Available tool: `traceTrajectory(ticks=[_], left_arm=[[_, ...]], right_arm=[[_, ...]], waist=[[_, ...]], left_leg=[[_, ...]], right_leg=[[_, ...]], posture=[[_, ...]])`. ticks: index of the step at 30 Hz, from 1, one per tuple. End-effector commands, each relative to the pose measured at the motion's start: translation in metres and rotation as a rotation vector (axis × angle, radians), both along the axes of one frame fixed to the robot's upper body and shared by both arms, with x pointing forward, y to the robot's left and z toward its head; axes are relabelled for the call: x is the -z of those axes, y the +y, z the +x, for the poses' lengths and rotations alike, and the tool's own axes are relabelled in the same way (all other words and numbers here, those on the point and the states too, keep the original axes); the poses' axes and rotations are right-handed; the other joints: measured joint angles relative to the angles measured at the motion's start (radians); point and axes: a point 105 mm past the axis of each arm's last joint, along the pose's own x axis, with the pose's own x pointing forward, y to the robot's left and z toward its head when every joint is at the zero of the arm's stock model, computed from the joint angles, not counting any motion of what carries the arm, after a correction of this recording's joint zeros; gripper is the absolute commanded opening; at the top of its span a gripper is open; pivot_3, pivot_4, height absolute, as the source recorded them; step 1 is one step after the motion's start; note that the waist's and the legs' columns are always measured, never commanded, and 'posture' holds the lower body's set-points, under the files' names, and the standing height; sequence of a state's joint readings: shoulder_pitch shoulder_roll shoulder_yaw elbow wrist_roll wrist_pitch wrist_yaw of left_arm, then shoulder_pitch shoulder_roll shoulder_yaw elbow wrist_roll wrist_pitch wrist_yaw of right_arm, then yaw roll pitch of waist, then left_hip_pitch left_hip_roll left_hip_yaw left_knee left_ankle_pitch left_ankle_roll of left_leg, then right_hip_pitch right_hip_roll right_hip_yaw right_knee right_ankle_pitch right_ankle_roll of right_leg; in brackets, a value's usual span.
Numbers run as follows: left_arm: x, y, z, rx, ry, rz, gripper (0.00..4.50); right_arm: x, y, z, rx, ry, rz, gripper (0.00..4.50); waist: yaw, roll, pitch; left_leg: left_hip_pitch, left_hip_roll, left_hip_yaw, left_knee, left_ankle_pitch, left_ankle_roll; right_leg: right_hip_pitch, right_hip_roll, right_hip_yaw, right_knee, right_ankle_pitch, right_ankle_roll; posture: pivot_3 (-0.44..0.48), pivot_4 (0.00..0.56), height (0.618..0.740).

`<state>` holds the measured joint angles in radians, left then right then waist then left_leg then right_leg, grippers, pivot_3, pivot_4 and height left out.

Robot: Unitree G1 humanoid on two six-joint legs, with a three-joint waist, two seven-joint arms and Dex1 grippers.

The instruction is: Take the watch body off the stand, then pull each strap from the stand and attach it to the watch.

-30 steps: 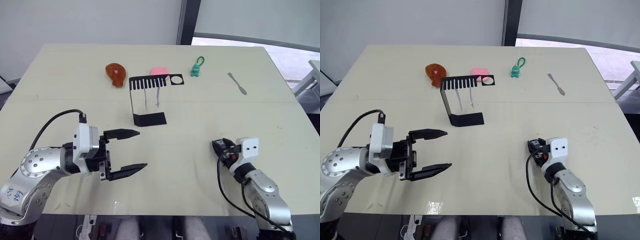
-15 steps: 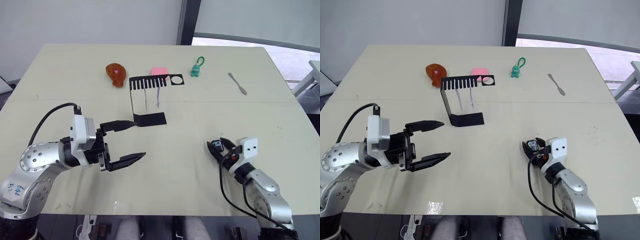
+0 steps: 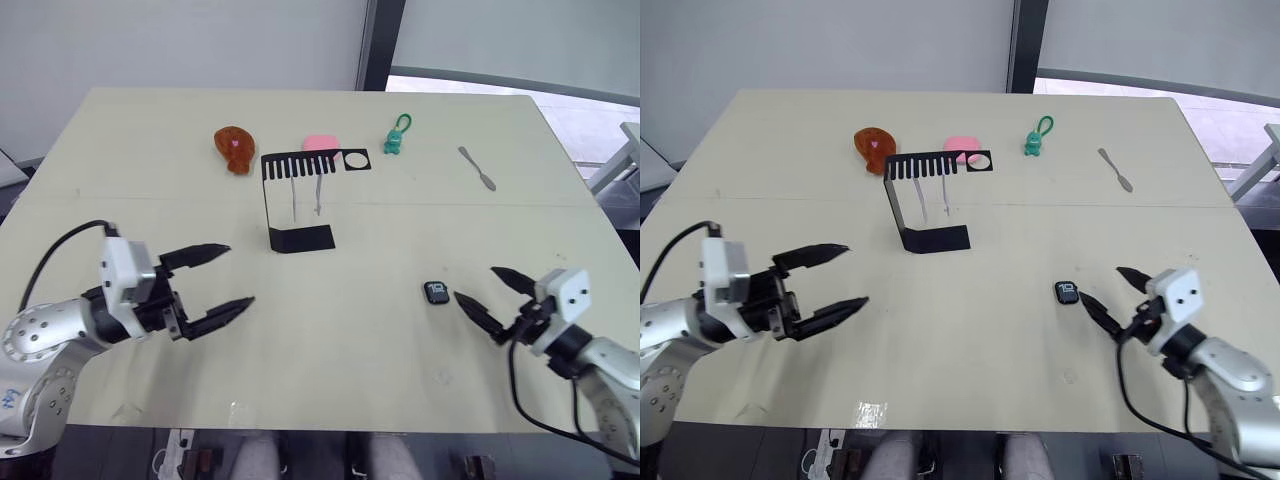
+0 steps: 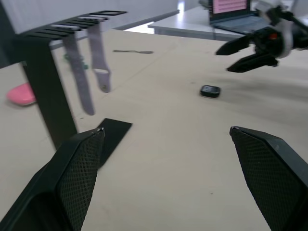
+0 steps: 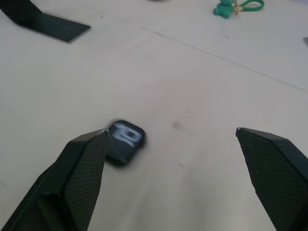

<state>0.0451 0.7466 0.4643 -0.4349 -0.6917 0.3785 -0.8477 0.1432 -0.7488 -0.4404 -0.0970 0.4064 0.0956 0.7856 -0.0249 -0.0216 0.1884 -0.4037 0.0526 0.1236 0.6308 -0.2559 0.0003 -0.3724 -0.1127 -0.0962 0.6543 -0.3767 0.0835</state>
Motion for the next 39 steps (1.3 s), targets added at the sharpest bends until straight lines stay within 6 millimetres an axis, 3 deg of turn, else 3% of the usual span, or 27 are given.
traceTrajectory(ticks=[1,4,6,9,12,16,20,22,24,29,34,39], left_arm=[[0.012,0.072,0.001,-0.305,-0.028,0.069,4.50],[0.021,0.124,-0.007,-0.526,-0.068,0.103,4.50],[0.031,0.144,-0.016,-0.606,-0.059,0.139,4.50],[0.031,0.149,-0.020,-0.642,-0.071,0.141,4.50],[0.029,0.139,-0.016,-0.627,-0.093,0.141,4.50],[0.026,0.116,-0.013,-0.584,-0.110,0.086,4.50],[0.025,0.088,-0.009,-0.585,0.020,-0.063,4.50],[0.014,0.072,-0.006,-0.547,-0.025,-0.047,4.50],[0.002,0.046,0.000,-0.540,-0.099,-0.017,4.50],[0.000,-0.008,0.010,-0.556,-0.092,-0.095,4.50],[0.004,-0.031,0.029,-0.617,-0.101,-0.139,4.50],[0.007,-0.059,0.048,-0.630,-0.109,-0.207,4.50]], right_arm=[[-0.020,-0.069,-0.010,0.128,-0.090,-0.102,4.46],[-0.015,-0.102,-0.015,0.232,-0.093,-0.127,4.46],[-0.009,-0.118,-0.018,0.307,-0.099,-0.136,4.46],[0.000,-0.128,-0.019,0.346,-0.093,-0.123,4.46],[0.011,-0.118,-0.010,0.299,-0.070,-0.086,4.46],[0.012,-0.095,0.013,0.227,-0.056,0.024,4.46],[-0.003,-0.055,0.044,0.089,-0.097,0.093,4.46],[-0.011,-0.038,0.052,0.019,-0.128,0.127,4.46],[-0.022,0.003,0.059,-0.157,-0.167,0.214,4.46],[-0.030,0.068,0.061,-0.411,-0.164,0.301,4.46],[-0.026,0.114,0.057,-0.559,-0.175,0.307,4.46],[-0.023,0.128,0.055,-0.587,-0.176,0.321,4.46]], waist=[[-0.005,0.000,0.000],[-0.006,-0.001,0.001],[-0.007,-0.003,0.000],[-0.006,-0.004,0.000],[-0.004,-0.004,0.000],[-0.006,-0.004,-0.001],[-0.014,-0.004,-0.001],[-0.014,-0.004,-0.001],[-0.008,-0.004,-0.001],[0.000,-0.004,-0.001],[0.004,-0.004,-0.001],[0.003,-0.004,-0.001]], left_leg=[[0.001,0.000,0.002,0.000,0.000,0.000],[0.004,0.000,0.005,-0.001,0.000,0.000],[0.004,0.002,0.005,-0.001,0.000,0.000],[0.004,0.002,0.007,0.000,-0.002,0.002],[0.004,0.002,0.007,0.001,-0.003,0.003],[0.005,0.002,0.007,0.001,-0.003,0.002],[0.007,0.004,0.009,0.001,-0.003,0.002],[0.008,0.004,0.009,0.001,-0.003,0.001],[0.009,0.004,0.009,0.000,-0.003,0.001],[0.014,0.004,0.007,0.001,-0.006,0.002],[0.014,0.003,0.006,0.002,-0.006,0.002],[0.014,0.003,0.006,0.003,-0.006,0.002]], right_leg=[[0.000,0.000,0.000,0.000,0.000,0.000],[-0.001,0.002,-0.002,0.000,0.000,0.000],[0.000,0.002,-0.004,-0.001,0.000,0.000],[0.000,0.000,-0.003,-0.001,0.000,0.000],[0.001,-0.002,0.001,0.000,0.000,0.001],[0.001,-0.002,0.003,0.000,0.000,0.001],[0.001,-0.001,0.005,0.002,0.000,0.001],[0.002,-0.001,0.006,0.003,0.000,0.001],[0.002,0.000,0.007,0.003,0.000,0.001],[0.012,0.000,0.007,0.000,0.000,0.001],[0.013,0.001,0.006,-0.001,0.001,0.002],[0.013,0.001,0.006,-0.002,0.001,0.002]], posture=[[0.000,0.150,0.740],[0.000,0.150,0.740],[0.000,0.150,0.740],[0.000,0.150,0.740],[0.000,0.150,0.740],[0.000,0.150,0.740],[0.000,0.150,0.740],[0.000,0.150,0.740],[0.000,0.150,0.740],[0.000,0.150,0.740],[0.000,0.150,0.740],[0.000,0.150,0.740]])
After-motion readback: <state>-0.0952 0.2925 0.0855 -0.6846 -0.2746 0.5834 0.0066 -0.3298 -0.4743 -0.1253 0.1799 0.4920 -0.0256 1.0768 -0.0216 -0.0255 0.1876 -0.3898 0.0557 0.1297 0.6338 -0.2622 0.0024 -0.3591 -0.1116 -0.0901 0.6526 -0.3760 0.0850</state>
